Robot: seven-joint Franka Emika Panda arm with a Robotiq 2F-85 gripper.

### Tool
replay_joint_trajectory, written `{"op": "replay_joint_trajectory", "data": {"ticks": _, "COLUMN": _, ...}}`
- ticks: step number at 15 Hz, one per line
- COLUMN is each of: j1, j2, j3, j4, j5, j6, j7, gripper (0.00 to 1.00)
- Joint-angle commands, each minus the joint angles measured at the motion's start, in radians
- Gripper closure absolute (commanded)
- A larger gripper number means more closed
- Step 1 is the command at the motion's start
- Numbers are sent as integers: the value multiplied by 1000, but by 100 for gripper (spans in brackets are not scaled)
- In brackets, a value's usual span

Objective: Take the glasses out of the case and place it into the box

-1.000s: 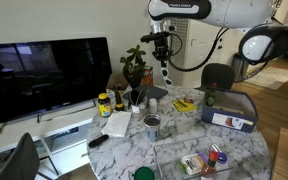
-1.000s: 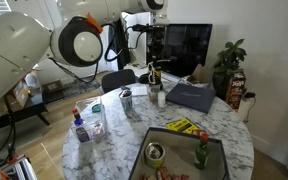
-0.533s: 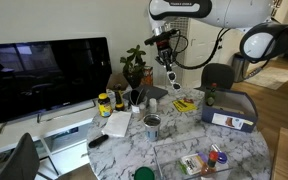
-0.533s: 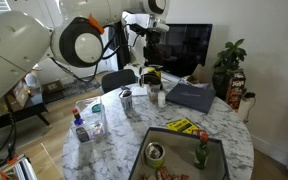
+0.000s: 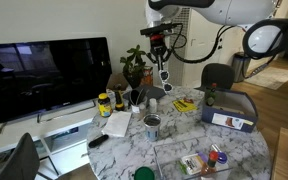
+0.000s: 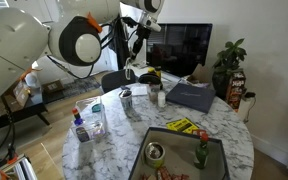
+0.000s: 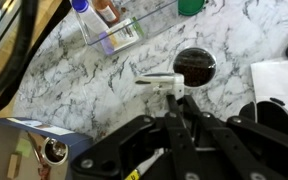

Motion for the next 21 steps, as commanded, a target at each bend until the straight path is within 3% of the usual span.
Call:
{"op": "replay_joint_trajectory", "data": {"ticks": 1, "j1": 6, "j2": -21, "j3": -8, "j4": -31, "j5": 9, "j6": 13, "j7": -28, "gripper": 89}}
{"op": "replay_joint_trajectory", "data": {"ticks": 3, "j1": 11, "j2": -25, "j3": -6, "j4": -31, "j5": 10, "j6": 13, "j7": -44, "gripper": 89}}
{"op": "replay_joint_trajectory", "data": {"ticks": 4, "j1": 11, "j2": -26, "j3": -6, "j4": -31, "j5": 10, "j6": 13, "j7": -47, "gripper": 97}}
{"op": "replay_joint_trajectory", "data": {"ticks": 5, "j1": 24, "j2": -32, "j3": -41, "j4": -19, "j5": -14, "j6": 58, "j7": 56, "gripper": 97}}
{"op": "replay_joint_trajectory", "data": {"ticks": 7, "j1": 9, "j2": -44, "j3": -48, "j4": -17, "j5": -4, "j6": 92, "j7": 137, "gripper": 97}}
{"op": "replay_joint_trajectory", "data": {"ticks": 17, "j1": -148, "j2": -84, "j3": -138, "j4": -45, "j5": -24, "j6": 99, "j7": 463, "gripper": 97}}
{"op": "replay_joint_trajectory", "data": {"ticks": 19, "j1": -180, "j2": -50, "j3": -139, "j4": 0, "j5": -5, "j6": 70, "j7": 550, "gripper": 97}}
{"op": "replay_joint_trajectory", "data": {"ticks": 20, "j1": -165, "j2": -45, "j3": -128, "j4": 21, "j5": -20, "j6": 80, "j7": 477, "gripper": 97}}
{"op": "replay_joint_trajectory", "data": {"ticks": 21, "j1": -173, "j2": -49, "j3": -128, "j4": 8, "j5": -20, "j6": 86, "j7": 482, "gripper": 89}}
